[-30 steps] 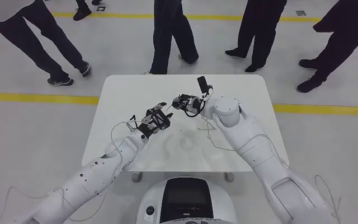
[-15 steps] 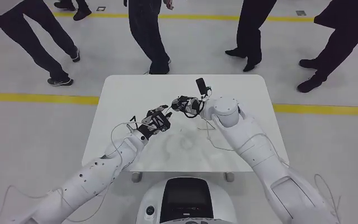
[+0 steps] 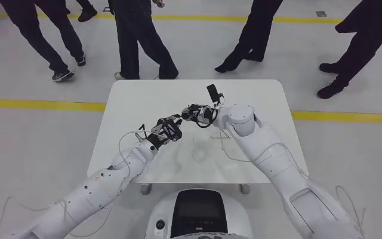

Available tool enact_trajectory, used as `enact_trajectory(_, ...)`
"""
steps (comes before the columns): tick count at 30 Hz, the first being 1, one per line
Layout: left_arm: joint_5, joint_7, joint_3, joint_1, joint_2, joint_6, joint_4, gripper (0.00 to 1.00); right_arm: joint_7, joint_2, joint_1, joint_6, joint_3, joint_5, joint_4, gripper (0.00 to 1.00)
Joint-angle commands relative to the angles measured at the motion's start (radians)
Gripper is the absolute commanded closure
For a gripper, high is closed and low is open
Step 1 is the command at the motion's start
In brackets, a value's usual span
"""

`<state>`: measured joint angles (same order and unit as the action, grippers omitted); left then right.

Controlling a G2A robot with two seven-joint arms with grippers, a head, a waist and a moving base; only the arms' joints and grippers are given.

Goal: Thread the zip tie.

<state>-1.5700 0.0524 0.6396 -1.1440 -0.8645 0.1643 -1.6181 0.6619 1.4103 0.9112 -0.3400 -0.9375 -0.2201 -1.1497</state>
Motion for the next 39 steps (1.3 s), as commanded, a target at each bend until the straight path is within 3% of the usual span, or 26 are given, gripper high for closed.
enact_trajectory(1, 0.000, -0.002, -0.007, 0.004, 0.003, 0.004, 0.000, 0.84, 0.002, -0.002, 0.003, 0.000, -0.001, -0.001, -0.008, 1.00)
enact_trajectory(15, 0.000, -0.005, -0.039, 0.018, 0.012, 0.025, -0.002, 0.82, 0.015, -0.015, 0.015, 0.000, 0.000, -0.007, -0.038, 1.00)
enact_trajectory(21, 0.000, -0.007, -0.047, 0.025, 0.013, 0.026, 0.000, 0.88, 0.012, -0.017, 0.010, 0.000, 0.008, -0.013, -0.032, 1.00)
enact_trajectory(24, 0.000, -0.007, -0.050, 0.027, 0.013, 0.024, 0.003, 1.00, 0.010, -0.018, 0.008, 0.000, 0.011, -0.015, -0.031, 1.00)
enact_trajectory(31, 0.000, -0.006, -0.049, 0.027, 0.013, 0.026, 0.006, 1.00, 0.008, -0.020, 0.005, 0.000, 0.018, -0.022, -0.030, 1.00)
enact_trajectory(32, 0.000, -0.005, -0.047, 0.026, 0.013, 0.026, 0.005, 1.00, 0.009, -0.020, 0.004, 0.000, 0.019, -0.023, -0.030, 0.73)
enact_trajectory(33, 0.000, -0.004, -0.046, 0.025, 0.014, 0.025, 0.005, 1.00, 0.009, -0.021, 0.004, 0.000, 0.020, -0.024, -0.029, 0.00)
enact_trajectory(39, 0.036, 0.022, -0.003, -0.005, 0.017, 0.011, -0.018, 1.00, 0.000, -0.026, 0.009, 0.000, 0.015, -0.020, -0.050, 0.00)
